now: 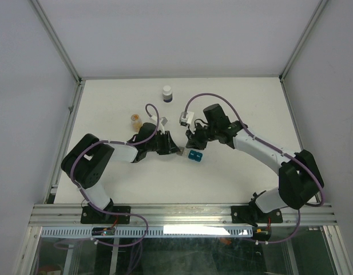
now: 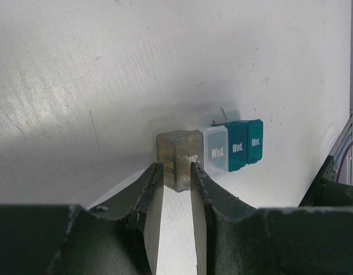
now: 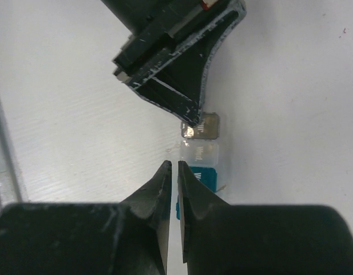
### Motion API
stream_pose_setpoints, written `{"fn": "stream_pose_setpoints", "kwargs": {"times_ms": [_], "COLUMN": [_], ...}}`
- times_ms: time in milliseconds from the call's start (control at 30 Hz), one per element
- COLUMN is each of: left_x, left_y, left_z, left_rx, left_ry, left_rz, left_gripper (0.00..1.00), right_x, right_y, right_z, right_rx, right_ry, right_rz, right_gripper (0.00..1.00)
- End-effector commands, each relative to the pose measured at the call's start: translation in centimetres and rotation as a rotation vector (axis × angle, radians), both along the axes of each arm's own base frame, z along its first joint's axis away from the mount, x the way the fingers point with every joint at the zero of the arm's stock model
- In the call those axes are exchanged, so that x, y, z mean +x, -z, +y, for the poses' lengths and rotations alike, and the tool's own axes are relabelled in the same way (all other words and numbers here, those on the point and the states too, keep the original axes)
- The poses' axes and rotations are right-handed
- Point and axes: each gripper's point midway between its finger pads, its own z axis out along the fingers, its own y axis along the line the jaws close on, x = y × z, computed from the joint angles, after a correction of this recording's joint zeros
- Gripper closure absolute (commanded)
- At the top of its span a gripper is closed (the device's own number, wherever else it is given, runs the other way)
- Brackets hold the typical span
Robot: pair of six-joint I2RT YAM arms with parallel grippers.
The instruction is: Sort the pills into containers
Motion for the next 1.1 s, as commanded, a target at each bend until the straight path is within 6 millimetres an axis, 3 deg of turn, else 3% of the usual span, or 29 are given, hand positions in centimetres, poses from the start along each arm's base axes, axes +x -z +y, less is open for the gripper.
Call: {"fn": "stream_pose_setpoints", "kwargs": {"times_ms": [0,200,300,867,1067], "left_x": [-0.5,-0.6,-0.5,-0.2,0.2], "left_y": [-3.4,-3.6,-3.2,-1.3,-1.3], "left_z": [-1.2,-1.4,-1.4,-1.6,-1.6], "left_rx": [-0.09,-0.098,-0.09,-0.053,-0.035], "left_ry": [0.042,0.045,0.043,0.052,0.056], "left_rz": [-0.077,-0.084,-0.081,-0.046,-0.049], "left_gripper": [0.75,0.75,0.75,0.73,0.73], "right_x": [2.6,2.7,2.7,1.8,1.6], "right_y": [1.7,4.8,5.4,2.1,2.5], "right_z": [0.3,0.8,0.9,1.8,1.9], "right_rx": [-0.115,-0.221,-0.246,-0.155,-0.157], "right_ry": [0.067,0.074,0.075,0.046,0.032], "right_rz": [-0.137,-0.127,-0.12,-0.121,-0.101], "right_gripper": [0.89,0.9,0.91,0.92,0.92]}}
